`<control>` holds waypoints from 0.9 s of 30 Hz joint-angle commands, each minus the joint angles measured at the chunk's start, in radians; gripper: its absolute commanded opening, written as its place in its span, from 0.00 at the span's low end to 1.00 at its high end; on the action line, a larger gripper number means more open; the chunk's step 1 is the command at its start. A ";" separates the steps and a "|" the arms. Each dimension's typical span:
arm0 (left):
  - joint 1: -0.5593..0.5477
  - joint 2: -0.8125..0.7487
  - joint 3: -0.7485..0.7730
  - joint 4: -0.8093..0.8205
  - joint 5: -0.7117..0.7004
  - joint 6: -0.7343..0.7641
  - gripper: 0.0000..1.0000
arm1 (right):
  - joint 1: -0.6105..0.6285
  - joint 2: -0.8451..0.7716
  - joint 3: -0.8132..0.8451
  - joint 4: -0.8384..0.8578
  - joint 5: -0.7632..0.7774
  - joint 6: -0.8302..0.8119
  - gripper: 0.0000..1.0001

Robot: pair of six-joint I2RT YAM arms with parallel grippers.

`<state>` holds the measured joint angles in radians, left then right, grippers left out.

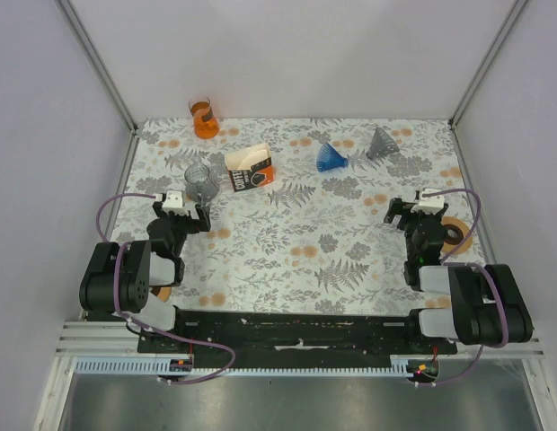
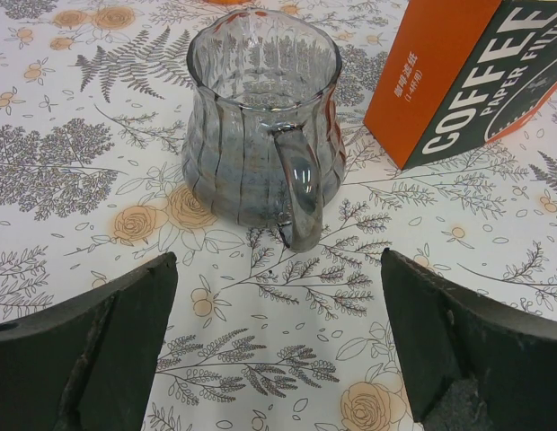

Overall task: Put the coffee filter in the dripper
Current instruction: Pick up the coffee server from the center of the board.

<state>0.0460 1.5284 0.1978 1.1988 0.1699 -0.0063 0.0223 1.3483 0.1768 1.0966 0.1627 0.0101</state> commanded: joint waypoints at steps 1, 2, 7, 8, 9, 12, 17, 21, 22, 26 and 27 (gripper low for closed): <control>-0.003 -0.014 0.018 0.025 0.020 0.045 1.00 | 0.001 -0.090 0.070 -0.112 -0.012 0.001 0.98; -0.003 -0.014 0.018 0.022 0.019 0.046 1.00 | 0.001 -0.134 0.107 -0.204 -0.006 0.002 0.98; -0.003 -0.016 0.022 0.018 0.019 0.045 1.00 | 0.001 -0.282 0.263 -0.484 -0.043 0.077 0.98; -0.003 -0.019 0.015 0.024 0.020 0.045 1.00 | -0.001 -0.308 0.285 -0.509 -0.072 0.089 0.98; -0.001 -0.034 0.023 -0.002 0.013 0.039 1.00 | -0.001 -0.325 0.317 -0.549 -0.106 0.106 0.98; 0.020 -0.128 0.171 -0.338 -0.006 0.017 1.00 | -0.001 -0.337 0.461 -0.784 -0.134 0.155 0.98; 0.046 -0.210 0.466 -0.874 0.158 0.140 0.87 | 0.005 -0.287 0.716 -1.148 -0.274 0.166 0.98; 0.110 -0.255 0.696 -1.262 0.353 0.267 0.86 | 0.018 -0.305 0.782 -1.239 -0.376 0.168 0.98; 0.112 -0.231 0.783 -1.379 0.391 0.314 0.86 | 0.019 -0.311 0.785 -1.245 -0.388 0.166 0.98; 0.112 -0.038 1.159 -1.739 0.404 0.365 0.86 | 0.021 -0.337 0.785 -1.273 -0.400 0.149 0.98; 0.111 0.037 1.271 -1.828 0.360 0.356 0.86 | 0.021 -0.345 0.783 -1.284 -0.397 0.145 0.98</control>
<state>0.1558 1.3804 1.1667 -0.1471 0.4915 0.2516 0.0422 1.0367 0.9283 -0.0963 -0.1867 0.1631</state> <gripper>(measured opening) 0.866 0.981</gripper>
